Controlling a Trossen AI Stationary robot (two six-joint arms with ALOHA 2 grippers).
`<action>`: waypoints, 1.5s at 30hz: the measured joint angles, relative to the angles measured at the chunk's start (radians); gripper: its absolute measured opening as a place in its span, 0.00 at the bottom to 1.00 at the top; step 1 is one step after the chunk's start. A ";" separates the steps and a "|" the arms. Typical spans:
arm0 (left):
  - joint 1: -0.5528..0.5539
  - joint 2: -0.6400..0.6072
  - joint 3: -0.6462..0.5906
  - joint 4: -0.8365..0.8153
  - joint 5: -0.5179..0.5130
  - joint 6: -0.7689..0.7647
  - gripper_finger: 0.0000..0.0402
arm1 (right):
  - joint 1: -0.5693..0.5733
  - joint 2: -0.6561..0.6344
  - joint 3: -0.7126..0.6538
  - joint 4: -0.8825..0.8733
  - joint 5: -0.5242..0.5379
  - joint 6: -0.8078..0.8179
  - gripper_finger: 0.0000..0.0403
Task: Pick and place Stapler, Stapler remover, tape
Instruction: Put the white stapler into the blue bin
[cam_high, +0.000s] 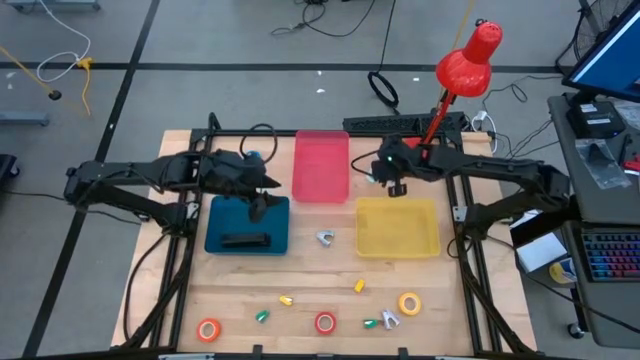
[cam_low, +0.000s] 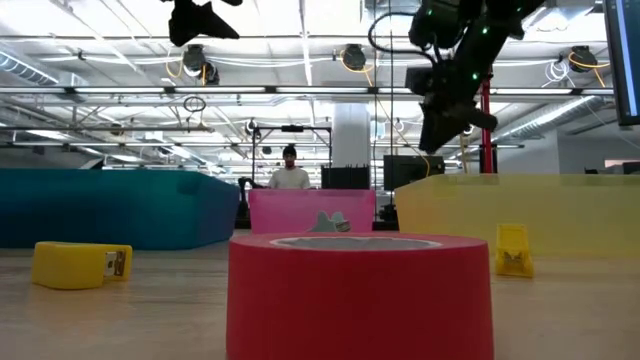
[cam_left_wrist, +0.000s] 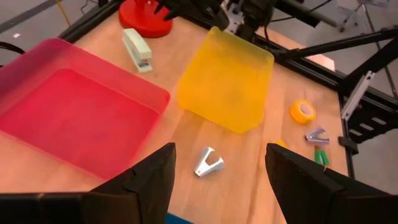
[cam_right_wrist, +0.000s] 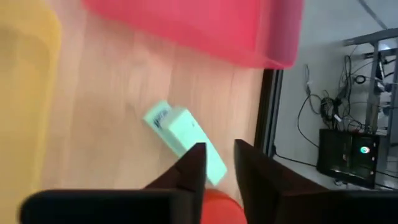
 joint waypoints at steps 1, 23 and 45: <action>0.004 0.000 -0.001 0.000 0.000 0.003 0.62 | -0.012 0.011 0.000 -0.004 0.000 -0.028 0.25; 0.070 0.003 -0.001 0.054 0.052 0.036 0.62 | -0.221 0.242 0.000 0.044 0.001 -0.457 0.43; 0.098 0.004 -0.001 0.054 0.140 0.058 0.62 | -0.225 0.367 0.002 0.072 0.042 -0.542 0.42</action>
